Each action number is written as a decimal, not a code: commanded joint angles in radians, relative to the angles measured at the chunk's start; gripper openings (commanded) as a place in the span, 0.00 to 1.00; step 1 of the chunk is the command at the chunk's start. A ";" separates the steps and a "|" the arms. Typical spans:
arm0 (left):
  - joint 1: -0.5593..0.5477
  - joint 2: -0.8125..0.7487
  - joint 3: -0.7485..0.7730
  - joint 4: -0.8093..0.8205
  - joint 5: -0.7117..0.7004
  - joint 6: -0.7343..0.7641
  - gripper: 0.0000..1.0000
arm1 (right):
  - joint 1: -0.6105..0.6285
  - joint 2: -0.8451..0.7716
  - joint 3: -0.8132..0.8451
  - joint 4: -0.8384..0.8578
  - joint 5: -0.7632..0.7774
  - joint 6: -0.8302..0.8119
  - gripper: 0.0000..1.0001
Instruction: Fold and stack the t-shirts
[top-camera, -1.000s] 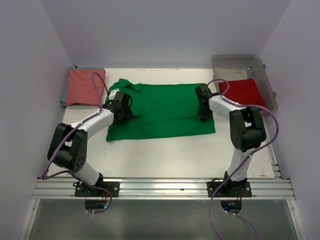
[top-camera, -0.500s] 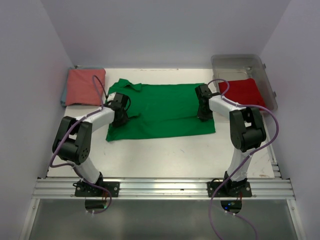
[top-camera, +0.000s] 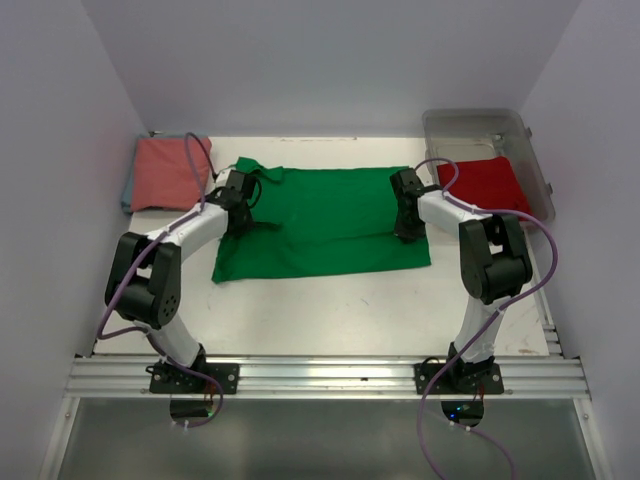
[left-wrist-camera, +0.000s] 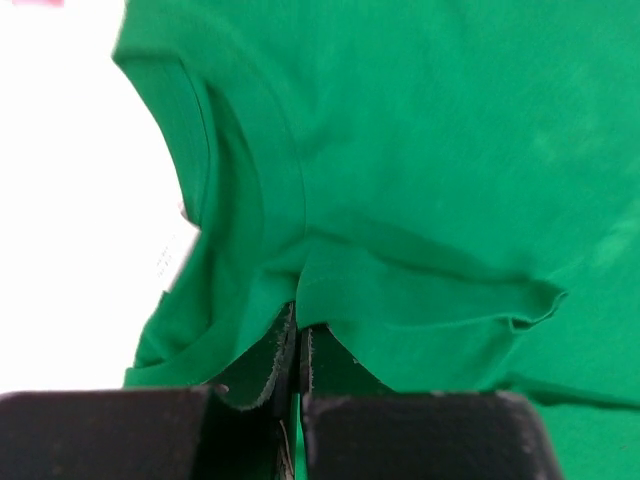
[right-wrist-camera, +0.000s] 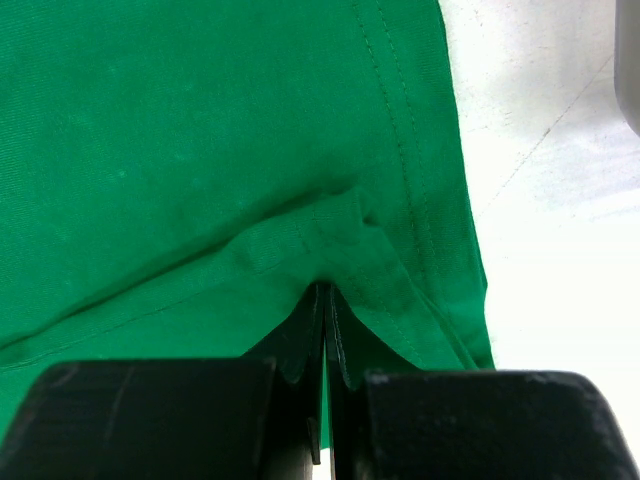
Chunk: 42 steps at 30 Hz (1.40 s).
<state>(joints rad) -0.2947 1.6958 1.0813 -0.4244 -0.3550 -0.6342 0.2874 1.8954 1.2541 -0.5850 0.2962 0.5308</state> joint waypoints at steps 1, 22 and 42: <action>0.008 -0.012 0.083 -0.030 -0.082 0.044 0.00 | -0.001 0.018 0.001 0.017 -0.002 -0.005 0.00; -0.003 -0.177 0.017 0.129 -0.028 0.079 0.79 | -0.001 0.007 -0.009 0.024 0.009 -0.006 0.00; 0.193 0.416 0.615 0.219 0.248 -0.028 0.99 | 0.030 -0.251 0.127 0.071 -0.232 -0.153 0.77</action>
<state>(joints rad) -0.1349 2.0735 1.5856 -0.2321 -0.1337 -0.6182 0.2981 1.7882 1.3937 -0.5529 0.1371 0.4301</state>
